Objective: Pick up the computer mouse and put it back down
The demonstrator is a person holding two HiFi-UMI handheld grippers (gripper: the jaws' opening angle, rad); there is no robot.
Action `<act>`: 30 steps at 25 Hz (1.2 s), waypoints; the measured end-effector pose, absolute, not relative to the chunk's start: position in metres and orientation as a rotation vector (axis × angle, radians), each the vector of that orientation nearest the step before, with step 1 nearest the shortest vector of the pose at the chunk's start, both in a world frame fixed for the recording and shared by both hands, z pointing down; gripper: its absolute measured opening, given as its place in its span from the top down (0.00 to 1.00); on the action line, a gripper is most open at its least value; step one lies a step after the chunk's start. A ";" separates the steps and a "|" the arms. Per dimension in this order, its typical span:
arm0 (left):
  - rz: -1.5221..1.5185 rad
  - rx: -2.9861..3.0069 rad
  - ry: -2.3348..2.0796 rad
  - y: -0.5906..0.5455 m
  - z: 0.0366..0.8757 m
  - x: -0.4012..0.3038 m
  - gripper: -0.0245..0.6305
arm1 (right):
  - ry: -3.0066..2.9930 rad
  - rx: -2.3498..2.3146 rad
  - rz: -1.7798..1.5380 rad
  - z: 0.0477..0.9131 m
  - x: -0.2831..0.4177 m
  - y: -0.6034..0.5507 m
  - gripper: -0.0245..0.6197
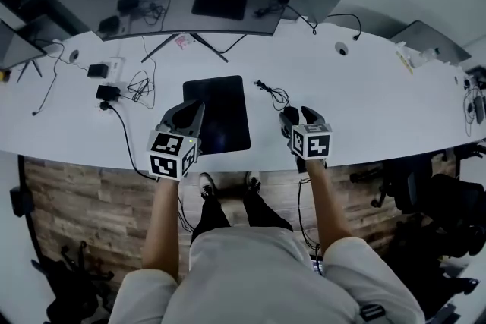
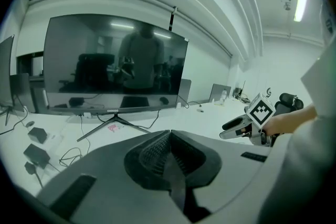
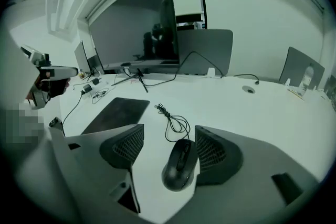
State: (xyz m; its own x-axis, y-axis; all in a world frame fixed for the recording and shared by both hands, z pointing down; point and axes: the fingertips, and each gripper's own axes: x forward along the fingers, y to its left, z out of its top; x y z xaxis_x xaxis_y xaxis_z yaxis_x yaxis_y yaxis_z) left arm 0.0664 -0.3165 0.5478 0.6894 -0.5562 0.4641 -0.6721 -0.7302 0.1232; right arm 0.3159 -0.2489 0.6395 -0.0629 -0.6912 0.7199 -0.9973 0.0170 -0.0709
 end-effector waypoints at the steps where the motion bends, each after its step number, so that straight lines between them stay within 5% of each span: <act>1: 0.602 2.607 -0.979 -0.316 0.554 0.065 0.93 | -1.784 1.719 0.818 0.652 0.319 -0.250 0.45; 9: 0.674 2.520 -1.013 -0.315 0.589 0.047 0.94 | -1.648 1.666 0.905 0.725 0.336 -0.250 0.35; 16: 0.683 2.519 -1.028 -0.317 0.589 0.038 0.93 | -1.599 1.691 0.927 0.739 0.337 -0.247 0.49; 30: 0.633 2.604 -1.120 -0.331 0.529 0.003 0.93 | -1.791 1.723 0.760 0.641 0.307 -0.290 0.50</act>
State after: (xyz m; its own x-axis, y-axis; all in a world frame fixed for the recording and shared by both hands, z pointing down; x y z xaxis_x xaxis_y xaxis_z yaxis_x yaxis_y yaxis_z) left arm 0.0027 -0.3309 0.5294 0.6133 -0.6305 0.4757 -0.7329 -0.6789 0.0450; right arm 0.3072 -0.2905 0.6414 -0.0400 -0.6970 0.7160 -0.9992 0.0253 -0.0312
